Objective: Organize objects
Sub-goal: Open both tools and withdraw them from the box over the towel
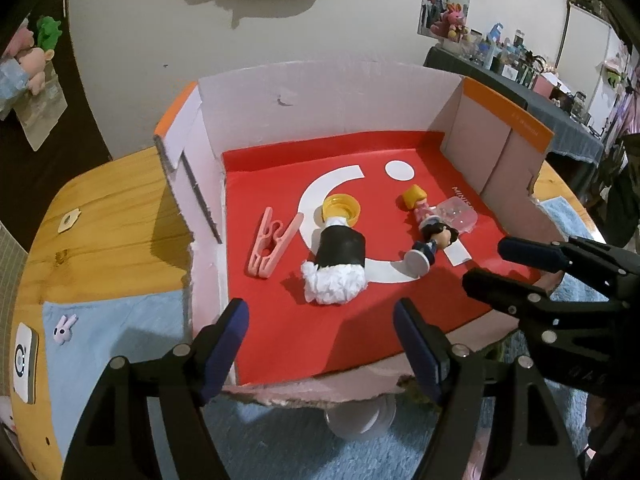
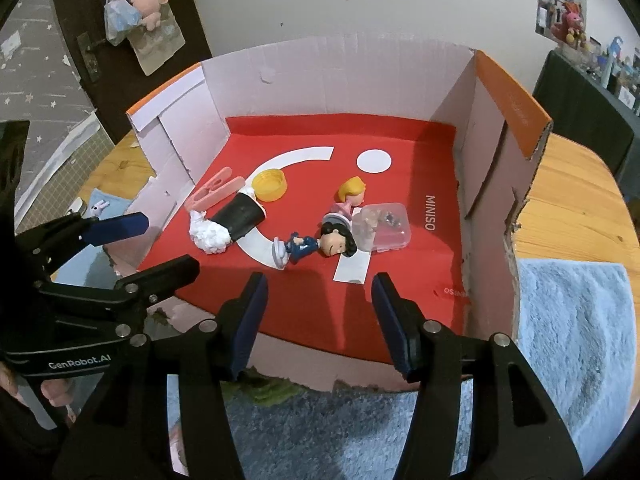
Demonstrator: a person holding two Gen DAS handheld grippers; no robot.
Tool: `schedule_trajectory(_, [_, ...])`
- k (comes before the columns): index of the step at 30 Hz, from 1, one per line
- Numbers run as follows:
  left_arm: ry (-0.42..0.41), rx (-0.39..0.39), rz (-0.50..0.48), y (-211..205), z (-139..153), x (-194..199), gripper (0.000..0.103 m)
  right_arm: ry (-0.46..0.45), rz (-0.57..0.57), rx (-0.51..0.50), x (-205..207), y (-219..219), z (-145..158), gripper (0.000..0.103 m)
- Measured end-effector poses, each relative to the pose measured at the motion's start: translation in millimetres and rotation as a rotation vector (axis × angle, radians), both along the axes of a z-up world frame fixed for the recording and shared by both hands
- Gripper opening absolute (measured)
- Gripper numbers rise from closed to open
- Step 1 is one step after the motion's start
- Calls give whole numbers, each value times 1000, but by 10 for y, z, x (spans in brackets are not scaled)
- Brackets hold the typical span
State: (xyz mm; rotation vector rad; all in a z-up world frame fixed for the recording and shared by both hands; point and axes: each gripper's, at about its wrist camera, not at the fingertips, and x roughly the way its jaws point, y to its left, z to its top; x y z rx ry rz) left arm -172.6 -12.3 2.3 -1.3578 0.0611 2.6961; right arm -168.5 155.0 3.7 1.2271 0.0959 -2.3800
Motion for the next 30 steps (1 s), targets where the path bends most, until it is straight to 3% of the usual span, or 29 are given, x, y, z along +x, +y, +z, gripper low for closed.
schedule_trajectory(5, [0, 4, 7, -19, -6, 46, 77, 3, -2, -1, 48, 5, 10, 59])
schedule_trajectory(9, [15, -1, 17, -27, 8, 97, 84, 16, -2, -1, 97, 10, 44, 61])
schedule_trajectory(30, [52, 13, 34, -84, 114, 375, 89, 78, -13, 5, 401, 35, 197, 80])
